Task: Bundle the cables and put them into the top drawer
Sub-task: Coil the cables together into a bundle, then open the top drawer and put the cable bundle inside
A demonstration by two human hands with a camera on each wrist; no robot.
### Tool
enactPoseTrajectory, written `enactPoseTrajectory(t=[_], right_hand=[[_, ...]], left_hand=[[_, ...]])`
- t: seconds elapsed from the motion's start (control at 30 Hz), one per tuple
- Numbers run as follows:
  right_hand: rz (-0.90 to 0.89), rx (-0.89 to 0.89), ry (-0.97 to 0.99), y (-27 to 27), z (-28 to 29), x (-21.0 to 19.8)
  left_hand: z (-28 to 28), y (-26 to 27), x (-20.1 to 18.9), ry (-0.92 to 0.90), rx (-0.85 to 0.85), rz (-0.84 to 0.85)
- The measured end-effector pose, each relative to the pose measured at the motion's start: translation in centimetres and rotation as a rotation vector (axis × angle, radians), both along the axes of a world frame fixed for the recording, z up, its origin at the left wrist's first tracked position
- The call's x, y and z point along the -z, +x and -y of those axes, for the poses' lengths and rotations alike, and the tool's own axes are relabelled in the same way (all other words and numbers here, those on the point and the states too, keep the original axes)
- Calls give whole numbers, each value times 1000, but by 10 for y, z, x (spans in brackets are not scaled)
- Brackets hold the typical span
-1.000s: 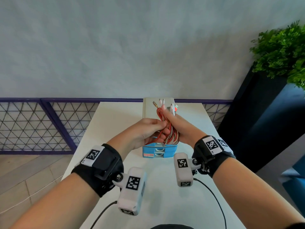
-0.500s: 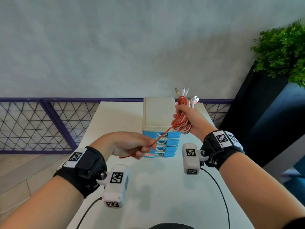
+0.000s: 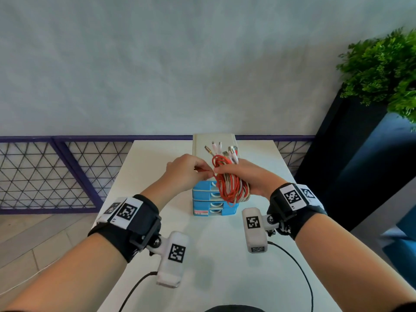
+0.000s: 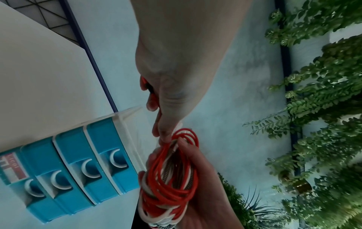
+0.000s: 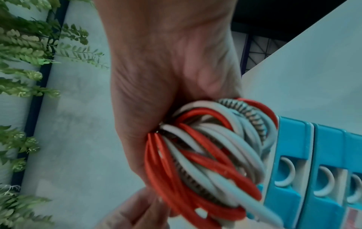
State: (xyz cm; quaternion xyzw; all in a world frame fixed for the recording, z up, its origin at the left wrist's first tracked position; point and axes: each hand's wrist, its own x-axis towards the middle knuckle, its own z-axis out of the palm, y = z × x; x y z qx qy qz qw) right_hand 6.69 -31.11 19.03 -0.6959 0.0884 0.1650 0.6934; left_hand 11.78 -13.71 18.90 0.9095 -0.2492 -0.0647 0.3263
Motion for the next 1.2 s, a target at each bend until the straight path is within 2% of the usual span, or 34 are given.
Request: enactPoseTrajectory(t=[0.1, 0.2, 0.27, 0.37, 0.53, 0.67, 0.8, 0.87, 0.9, 0.97, 1.03, 1.1, 1.17, 1.2], right_hand=[[-25, -3, 19, -2, -6, 6], [0, 77, -46, -1, -7, 14], [30, 174, -78, 1, -6, 17], [78, 255, -87, 5, -7, 21], [161, 68, 18, 6, -14, 17], [165, -115, 200, 7, -17, 14], [111, -132, 129, 6, -14, 11], [65, -116, -17, 6, -9, 12], [43, -112, -106, 6, -6, 11], [10, -146, -221, 6, -2, 7], [-13, -226, -270, 6, -4, 2], [-38, -313, -310, 7, -11, -3], [-51, -399, -317, 8, -18, -5], [-62, -435, -313, 8, -20, -6]], left_hand=[[4, -4, 1, -62, 2, 14], [3, -8, 4, -73, -28, -56], [2, -10, 5, -132, -57, -194], [3, -15, 3, -326, -129, -435], [6, -14, -3, -550, -234, -648], [10, -15, -4, -708, -288, -753], [3, -18, -1, -807, -230, -809], [-5, -18, 1, -708, -193, -665], [-9, -18, 1, -580, -180, -483], [-17, -17, -1, -248, -104, -2], [-19, -19, 0, 108, 91, 367], [-14, -21, 6, 399, 243, 606], [-9, -22, 13, 520, 309, 771], [-7, -21, 16, 518, 329, 821]])
